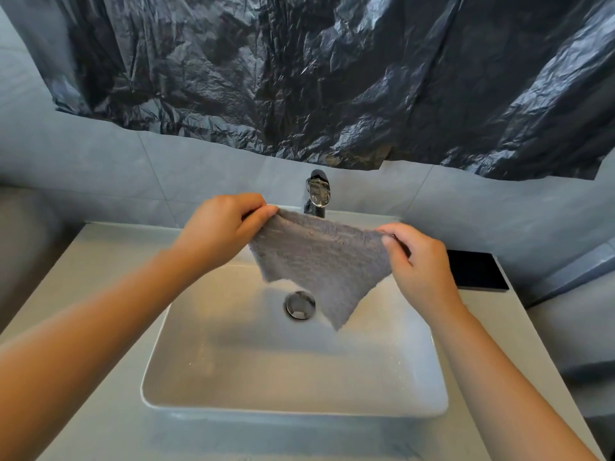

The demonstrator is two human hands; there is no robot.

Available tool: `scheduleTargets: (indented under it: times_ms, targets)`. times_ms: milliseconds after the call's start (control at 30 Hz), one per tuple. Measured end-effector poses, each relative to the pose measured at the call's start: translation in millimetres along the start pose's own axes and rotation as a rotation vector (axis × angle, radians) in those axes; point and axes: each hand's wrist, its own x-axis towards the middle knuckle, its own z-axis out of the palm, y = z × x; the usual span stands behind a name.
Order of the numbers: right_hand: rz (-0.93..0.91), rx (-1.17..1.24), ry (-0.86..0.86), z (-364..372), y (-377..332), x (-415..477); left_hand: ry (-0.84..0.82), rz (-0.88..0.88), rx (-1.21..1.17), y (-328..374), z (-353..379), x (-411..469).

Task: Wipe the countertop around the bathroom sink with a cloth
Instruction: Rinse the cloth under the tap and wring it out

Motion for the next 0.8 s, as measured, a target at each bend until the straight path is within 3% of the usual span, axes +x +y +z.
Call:
scheduleTargets:
  times_ms: [100,300,433,667,800]
  targets:
    - [-0.004,0.018,-0.062,-4.5,2.6,-21.7,-0.076,0.004,-0.034,0.5,3.1,-21.7]
    - [0.28,-0.021,-0.525,25.1,36.2,-89.2,-0.413,-0.109,0.018,-23.8,60.8,-95.3]
    - [0.368,-0.041,-0.71,46.3,54.6,-116.4,-0.569,-0.178,0.032,-29.8,90.3,-133.0]
    - [0.378,-0.051,-0.671,67.4,75.8,-88.7,-0.444,-0.226,0.004,-53.8,114.8,-118.5]
    - [0.29,-0.124,-0.705,90.8,93.4,-55.4,-0.543,-0.412,-0.069,-61.0,142.0,-97.0]
